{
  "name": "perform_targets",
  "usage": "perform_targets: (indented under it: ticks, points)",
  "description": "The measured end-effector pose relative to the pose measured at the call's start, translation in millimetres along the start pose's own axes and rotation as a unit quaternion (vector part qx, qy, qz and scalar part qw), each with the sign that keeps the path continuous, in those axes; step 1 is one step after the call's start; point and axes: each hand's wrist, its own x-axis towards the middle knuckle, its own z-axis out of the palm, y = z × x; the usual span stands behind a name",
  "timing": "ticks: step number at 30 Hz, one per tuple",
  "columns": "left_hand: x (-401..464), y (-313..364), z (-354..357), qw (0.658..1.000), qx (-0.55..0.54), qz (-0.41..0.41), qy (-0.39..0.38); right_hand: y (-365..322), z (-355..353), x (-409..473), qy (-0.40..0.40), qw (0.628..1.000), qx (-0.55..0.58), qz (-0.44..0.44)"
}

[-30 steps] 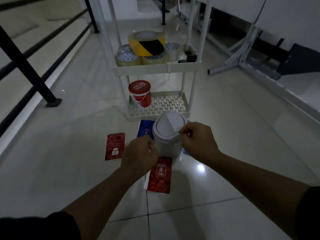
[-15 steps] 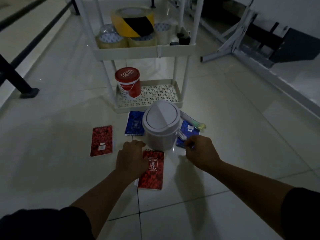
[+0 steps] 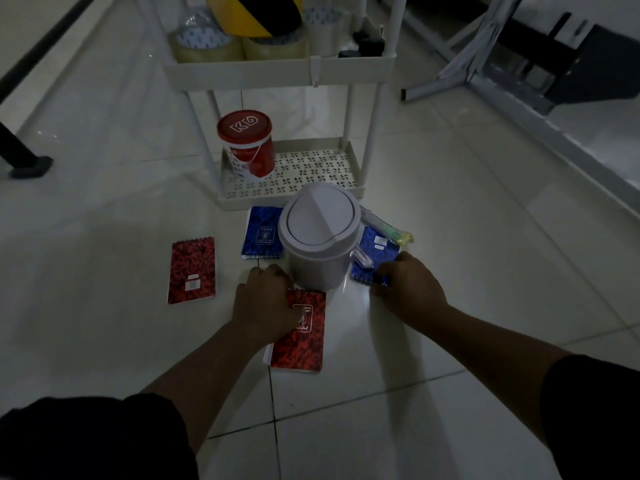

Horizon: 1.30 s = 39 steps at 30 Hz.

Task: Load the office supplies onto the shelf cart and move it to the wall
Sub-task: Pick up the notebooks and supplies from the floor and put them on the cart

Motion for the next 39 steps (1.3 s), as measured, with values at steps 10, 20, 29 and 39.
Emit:
perform_targets:
  ticks: [10,20,29,39]
  points:
    - [11,13,-17,0.98,-0.168,-0.034,-0.105,-5,-9,16,-0.136,0.974,-0.158,-0.089]
    - [10,7,-39,0.955,-0.255,-0.107,-0.105,-12,-29,20,-0.143,0.975,-0.152,-0.078]
    - [-3,11,-84,0.953,-0.277,-0.109,-0.053,-18,-77,14,-0.019,0.982,-0.163,-0.097]
    - [-34,28,-188,0.944,-0.303,-0.122,0.052,-31,-169,-9,0.155,0.987,-0.009,-0.039]
